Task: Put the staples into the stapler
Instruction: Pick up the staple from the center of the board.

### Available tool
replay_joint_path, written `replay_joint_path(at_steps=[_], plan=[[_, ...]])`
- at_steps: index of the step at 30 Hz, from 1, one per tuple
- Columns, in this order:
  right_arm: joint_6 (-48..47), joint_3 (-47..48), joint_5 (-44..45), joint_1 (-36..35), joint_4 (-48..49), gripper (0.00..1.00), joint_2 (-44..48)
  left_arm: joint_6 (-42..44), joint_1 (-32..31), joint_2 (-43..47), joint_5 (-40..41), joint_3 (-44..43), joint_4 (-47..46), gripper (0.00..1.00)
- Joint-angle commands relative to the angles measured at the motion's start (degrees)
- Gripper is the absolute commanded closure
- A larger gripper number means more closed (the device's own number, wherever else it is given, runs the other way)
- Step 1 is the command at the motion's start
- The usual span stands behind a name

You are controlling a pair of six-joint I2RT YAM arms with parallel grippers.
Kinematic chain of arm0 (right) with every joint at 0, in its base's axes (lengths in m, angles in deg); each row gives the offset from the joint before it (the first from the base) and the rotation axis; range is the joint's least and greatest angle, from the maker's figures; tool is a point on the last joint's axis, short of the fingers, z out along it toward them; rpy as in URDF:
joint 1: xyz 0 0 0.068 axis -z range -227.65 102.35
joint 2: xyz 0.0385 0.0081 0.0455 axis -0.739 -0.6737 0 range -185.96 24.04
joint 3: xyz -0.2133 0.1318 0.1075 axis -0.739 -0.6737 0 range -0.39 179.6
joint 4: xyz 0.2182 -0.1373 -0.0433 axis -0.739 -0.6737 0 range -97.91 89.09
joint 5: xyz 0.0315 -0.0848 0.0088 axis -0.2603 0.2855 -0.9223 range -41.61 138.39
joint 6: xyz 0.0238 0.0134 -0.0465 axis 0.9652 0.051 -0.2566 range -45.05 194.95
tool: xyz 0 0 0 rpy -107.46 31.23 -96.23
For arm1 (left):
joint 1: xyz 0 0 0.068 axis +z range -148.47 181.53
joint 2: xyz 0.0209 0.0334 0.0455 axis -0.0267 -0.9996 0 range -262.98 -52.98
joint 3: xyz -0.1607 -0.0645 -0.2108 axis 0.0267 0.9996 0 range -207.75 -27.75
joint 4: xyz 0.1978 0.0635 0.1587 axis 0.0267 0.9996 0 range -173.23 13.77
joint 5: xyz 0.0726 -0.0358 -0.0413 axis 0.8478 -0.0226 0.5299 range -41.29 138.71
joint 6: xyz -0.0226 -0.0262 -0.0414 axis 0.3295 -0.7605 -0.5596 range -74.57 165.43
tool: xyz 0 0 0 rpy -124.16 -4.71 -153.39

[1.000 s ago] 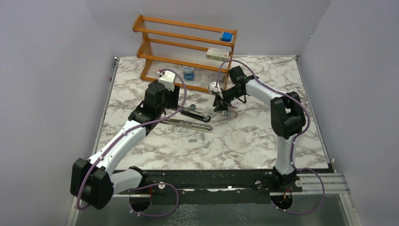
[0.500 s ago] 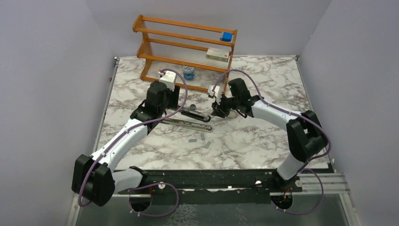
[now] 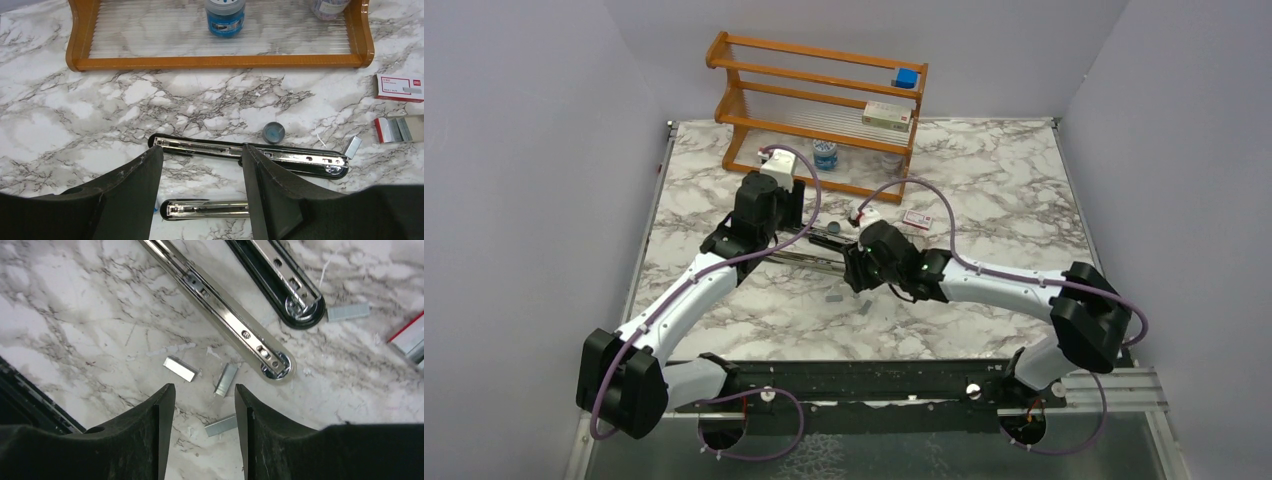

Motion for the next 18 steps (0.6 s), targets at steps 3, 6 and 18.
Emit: replay_joint_path(at_steps=[3, 6, 18], plan=[[12.56, 3.12, 14.27, -4.41, -8.69, 0.48, -5.34, -1.69, 0.40, 2.46, -0.14, 1.72, -1.11, 0.37], [13.03, 4.36, 16.04, -4.90, -10.24, 0.46, -7.71, -1.89, 0.40, 2.76, -0.53, 1.92, -1.19, 0.37], [12.05, 6.91, 17.14, -5.99, -10.32, 0.46, -13.55, -1.89, 0.40, 3.65, -0.18, 2.99, -1.44, 0.37]])
